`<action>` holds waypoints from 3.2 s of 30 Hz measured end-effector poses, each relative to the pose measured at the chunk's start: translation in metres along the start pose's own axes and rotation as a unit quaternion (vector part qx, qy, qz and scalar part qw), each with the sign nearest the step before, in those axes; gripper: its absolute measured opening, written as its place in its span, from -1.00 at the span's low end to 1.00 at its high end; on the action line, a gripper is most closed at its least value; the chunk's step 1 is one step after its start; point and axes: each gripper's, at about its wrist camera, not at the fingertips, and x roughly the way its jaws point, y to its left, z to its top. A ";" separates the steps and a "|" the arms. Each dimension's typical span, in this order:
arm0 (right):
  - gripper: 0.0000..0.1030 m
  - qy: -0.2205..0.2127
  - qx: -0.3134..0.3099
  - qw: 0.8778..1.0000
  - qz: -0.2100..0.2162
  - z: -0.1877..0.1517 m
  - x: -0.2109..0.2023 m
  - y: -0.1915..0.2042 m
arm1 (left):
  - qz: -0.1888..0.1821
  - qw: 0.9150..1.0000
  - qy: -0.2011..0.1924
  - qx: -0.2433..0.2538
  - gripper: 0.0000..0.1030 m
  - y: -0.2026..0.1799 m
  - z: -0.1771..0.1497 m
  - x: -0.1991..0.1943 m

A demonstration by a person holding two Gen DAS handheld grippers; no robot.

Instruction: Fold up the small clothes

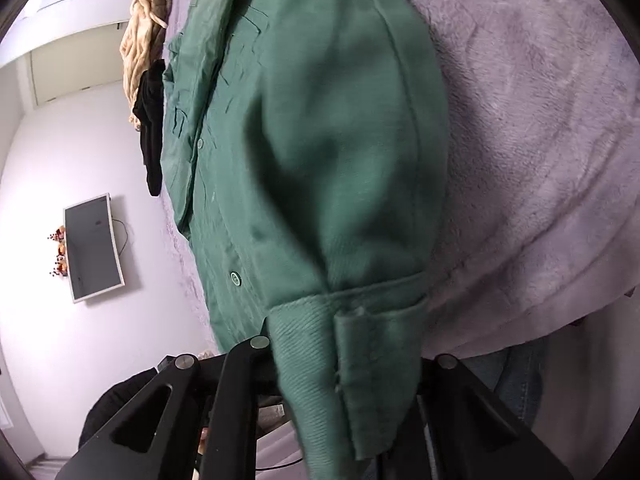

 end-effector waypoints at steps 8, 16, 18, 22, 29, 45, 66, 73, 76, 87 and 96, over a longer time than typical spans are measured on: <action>-0.70 0.010 -0.009 0.992 0.123 0.013 -0.015 0.039 | -0.110 0.993 -0.029 -0.036 -0.63 -0.002 0.017 -0.038; -0.70 0.009 -0.064 0.980 0.186 0.074 -0.017 0.121 | -0.166 0.978 -0.117 -0.037 -0.63 -0.063 0.106 -0.090; -0.70 0.006 -0.078 0.978 0.195 0.101 -0.014 0.143 | -0.163 0.977 -0.138 -0.023 -0.63 -0.084 0.142 -0.094; -0.71 -0.002 -0.091 0.976 0.196 0.161 0.000 0.177 | -0.147 0.974 -0.174 -0.018 -0.63 -0.119 0.212 -0.089; -0.66 -0.010 -0.036 0.989 0.144 0.264 0.041 0.182 | -0.036 0.978 -0.204 -0.030 -0.63 -0.143 0.307 -0.052; 0.46 -0.056 -0.100 0.993 -0.009 0.316 0.020 0.189 | 0.171 0.961 -0.208 0.062 0.85 -0.174 0.324 -0.034; -0.86 -0.133 -0.354 0.888 -0.262 0.311 0.052 0.261 | 0.203 0.961 -0.165 0.092 0.85 -0.162 0.379 0.036; -0.78 -0.107 -0.260 0.916 -0.288 0.368 0.082 0.200 | 0.242 0.953 -0.168 0.073 0.85 -0.148 0.408 0.064; -0.72 -0.123 -0.210 0.936 -0.252 0.374 0.074 0.188 | 0.236 0.954 -0.165 0.076 0.85 -0.143 0.412 0.068; -0.89 -0.086 -0.239 0.938 -0.237 0.353 0.065 0.205 | 0.178 0.965 -0.167 0.092 -0.58 -0.151 0.415 0.043; -0.87 -0.111 -0.271 0.918 -0.268 0.370 0.068 0.216 | 0.182 0.961 -0.196 0.075 -0.45 -0.146 0.424 0.038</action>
